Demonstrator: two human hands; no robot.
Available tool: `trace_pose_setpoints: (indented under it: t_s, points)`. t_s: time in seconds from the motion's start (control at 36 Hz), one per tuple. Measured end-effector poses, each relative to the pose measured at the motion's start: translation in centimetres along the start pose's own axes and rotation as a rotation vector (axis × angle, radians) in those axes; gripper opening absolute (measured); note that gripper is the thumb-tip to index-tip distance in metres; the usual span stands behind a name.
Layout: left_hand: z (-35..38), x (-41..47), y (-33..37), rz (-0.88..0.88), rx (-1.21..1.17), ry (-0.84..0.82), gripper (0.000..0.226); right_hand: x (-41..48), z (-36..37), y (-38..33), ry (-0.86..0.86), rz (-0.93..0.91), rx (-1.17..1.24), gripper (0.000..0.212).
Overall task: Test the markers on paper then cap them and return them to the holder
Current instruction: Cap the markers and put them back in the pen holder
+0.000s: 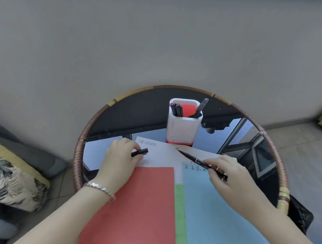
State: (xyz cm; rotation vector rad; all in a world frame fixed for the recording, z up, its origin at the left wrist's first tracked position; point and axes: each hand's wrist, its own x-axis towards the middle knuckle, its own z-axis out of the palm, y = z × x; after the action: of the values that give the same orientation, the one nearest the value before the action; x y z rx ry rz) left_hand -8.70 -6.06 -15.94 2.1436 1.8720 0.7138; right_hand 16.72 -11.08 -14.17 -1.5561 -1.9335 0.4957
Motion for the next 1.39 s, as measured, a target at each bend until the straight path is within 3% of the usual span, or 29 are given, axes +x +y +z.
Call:
trace_pose_setpoints:
  t_s: [0.08,0.17,0.28,0.58,0.75,0.89,1.39]
  points:
    - [-0.8,-0.2,1.6,-0.1,-0.366,0.036,0.008,-0.3,-0.5,0.1,0.008,0.007,0.051,0.024]
    - [-2.0,-0.5,3.9,-0.218,-0.77,-0.041,0.008,-0.5,-1.1,0.1,0.043,-0.003,0.061,0.033]
    - [-2.9,-1.6,6.8,-0.177,-0.996,-0.085,0.015,-0.7,-2.0,0.1,0.096,-0.002,0.077,0.03]
    - [-2.3,-3.1,9.3,-0.117,-1.048,-0.169,0.018,-1.1,-4.3,-1.4,0.225,-0.047,0.15,0.012]
    - [-2.0,-3.1,9.3,-0.122,-1.067,-0.201,0.017,-1.5,-4.5,-0.7,0.22,-0.062,0.115,0.005]
    - [-1.9,-3.1,9.4,-0.144,-1.088,-0.214,0.016,-1.7,-4.4,-0.4,0.186,-0.079,0.102,0.019]
    - [-1.7,-3.3,9.7,-0.105,-0.999,-0.324,0.018,-1.9,-4.5,-0.4,0.12,-0.123,0.021,0.004]
